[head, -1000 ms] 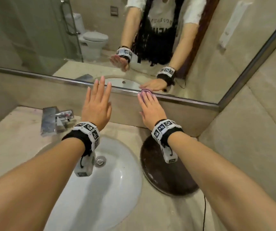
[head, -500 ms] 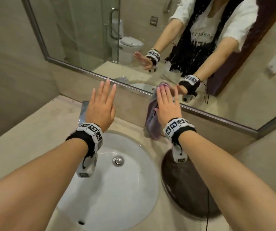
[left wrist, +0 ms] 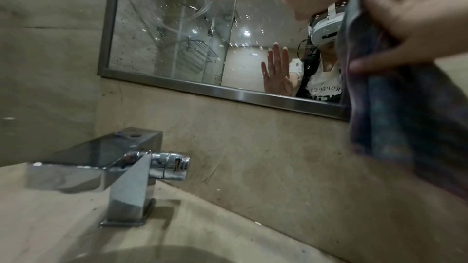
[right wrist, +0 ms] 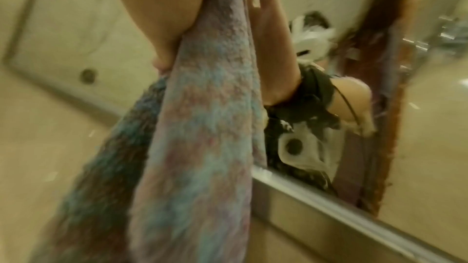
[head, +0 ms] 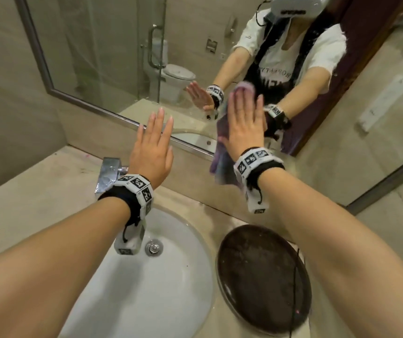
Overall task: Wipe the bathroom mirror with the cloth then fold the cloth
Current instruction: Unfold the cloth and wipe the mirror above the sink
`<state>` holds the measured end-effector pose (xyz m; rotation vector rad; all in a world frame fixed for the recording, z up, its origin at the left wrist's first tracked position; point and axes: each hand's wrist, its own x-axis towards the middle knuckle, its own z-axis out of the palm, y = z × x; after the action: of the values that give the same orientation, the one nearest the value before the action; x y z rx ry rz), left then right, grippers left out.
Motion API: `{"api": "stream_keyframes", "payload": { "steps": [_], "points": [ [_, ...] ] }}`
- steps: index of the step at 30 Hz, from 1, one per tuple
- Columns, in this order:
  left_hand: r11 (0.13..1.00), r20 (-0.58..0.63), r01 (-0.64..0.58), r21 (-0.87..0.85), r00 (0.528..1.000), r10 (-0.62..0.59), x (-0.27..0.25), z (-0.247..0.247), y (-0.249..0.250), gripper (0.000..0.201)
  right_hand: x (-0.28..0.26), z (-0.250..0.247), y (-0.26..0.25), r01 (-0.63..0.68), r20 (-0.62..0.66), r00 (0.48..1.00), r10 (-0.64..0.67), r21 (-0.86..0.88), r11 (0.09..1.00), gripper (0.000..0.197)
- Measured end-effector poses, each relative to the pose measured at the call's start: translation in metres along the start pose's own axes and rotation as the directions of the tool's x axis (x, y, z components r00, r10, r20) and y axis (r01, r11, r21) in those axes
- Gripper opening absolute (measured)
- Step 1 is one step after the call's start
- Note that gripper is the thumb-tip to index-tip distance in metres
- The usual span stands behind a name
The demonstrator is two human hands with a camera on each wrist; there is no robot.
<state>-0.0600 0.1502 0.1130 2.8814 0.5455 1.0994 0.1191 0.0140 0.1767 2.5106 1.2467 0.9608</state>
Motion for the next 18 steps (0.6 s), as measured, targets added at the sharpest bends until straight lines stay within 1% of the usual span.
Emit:
{"api": "stream_keyframes", "payload": {
  "steps": [1, 2, 3, 4, 5, 6, 7, 8, 9, 10, 11, 13, 15, 16, 18],
  "points": [
    [1.000, -0.006, -0.004, 0.004, 1.000, 0.004, -0.001, 0.001, -0.001, 0.060, -0.002, 0.016, -0.006, 0.147, 0.010, 0.989, -0.147, 0.041, 0.988, 0.089],
    [1.000, -0.008, -0.010, 0.010, 1.000, 0.010, -0.002, 0.004, -0.002, 0.060, -0.007, 0.029, -0.011, 0.236, 0.025, 0.971, -0.238, 0.072, 0.969, 0.086],
    [1.000, -0.004, -0.013, 0.016, 1.000, 0.013, -0.004, 0.006, -0.005, 0.060, -0.013, 0.040, -0.018, 0.279, 0.055, 0.958, -0.282, 0.057, 0.959, 0.086],
    [1.000, 0.005, -0.011, 0.024, 1.000, 0.011, -0.006, 0.008, -0.008, 0.060, -0.019, 0.045, -0.023, 0.296, 0.083, 0.951, -0.296, 0.017, 0.955, 0.083],
    [0.999, 0.019, -0.007, 0.031, 1.000, 0.006, -0.008, 0.010, -0.011, 0.060, -0.023, 0.052, -0.026, 0.321, 0.080, 0.944, -0.319, -0.006, 0.947, 0.079],
    [0.999, 0.038, -0.002, 0.037, 0.999, 0.000, -0.010, 0.012, -0.014, 0.061, -0.025, 0.056, -0.024, 0.375, 0.057, 0.926, -0.372, -0.058, 0.925, 0.079],
    [0.999, 0.058, 0.003, 0.043, 0.998, -0.005, -0.012, 0.014, -0.016, 0.061, -0.024, 0.058, -0.020, 0.442, 0.018, 0.896, -0.443, -0.094, 0.892, 0.083],
    [0.999, 0.070, 0.006, 0.046, 0.997, -0.009, -0.012, 0.015, -0.017, 0.061, -0.019, 0.053, -0.012, 0.474, -0.026, 0.879, -0.477, -0.077, 0.877, 0.084],
    [0.999, 0.076, 0.006, 0.042, 0.997, -0.010, -0.010, 0.016, -0.016, 0.061, -0.012, 0.048, -0.002, 0.471, -0.107, 0.875, -0.472, -0.042, 0.881, 0.077],
    [0.999, 0.074, 0.005, 0.033, 0.997, -0.008, -0.007, 0.017, -0.016, 0.060, -0.002, 0.036, 0.009, 0.458, -0.145, 0.879, -0.454, -0.004, 0.889, 0.067],
    [1.000, 0.066, 0.006, 0.023, 0.998, -0.007, -0.002, 0.017, -0.014, 0.060, 0.014, 0.026, 0.021, 0.451, -0.210, 0.873, -0.441, -0.002, 0.893, 0.061],
    [1.000, 0.039, 0.015, -0.009, 0.999, -0.015, 0.008, 0.016, -0.010, 0.060, 0.045, -0.007, 0.040, 0.430, -0.191, 0.882, -0.430, -0.043, 0.902, 0.066],
    [0.998, 0.018, 0.033, -0.060, 0.999, -0.032, 0.019, 0.012, -0.007, 0.061, 0.066, -0.037, 0.043, 0.349, -0.175, 0.918, -0.357, -0.074, 0.934, 0.069],
    [0.996, 0.006, 0.041, -0.078, 0.999, -0.041, 0.024, 0.009, -0.007, 0.061, 0.069, -0.045, 0.038, 0.308, -0.155, 0.936, -0.315, -0.067, 0.949, 0.069],
    [0.994, -0.021, 0.055, -0.090, 0.998, -0.058, 0.029, 0.004, -0.010, 0.061, 0.069, -0.044, 0.021, 0.300, -0.129, 0.944, -0.305, -0.056, 0.952, 0.067]
  ]
}}
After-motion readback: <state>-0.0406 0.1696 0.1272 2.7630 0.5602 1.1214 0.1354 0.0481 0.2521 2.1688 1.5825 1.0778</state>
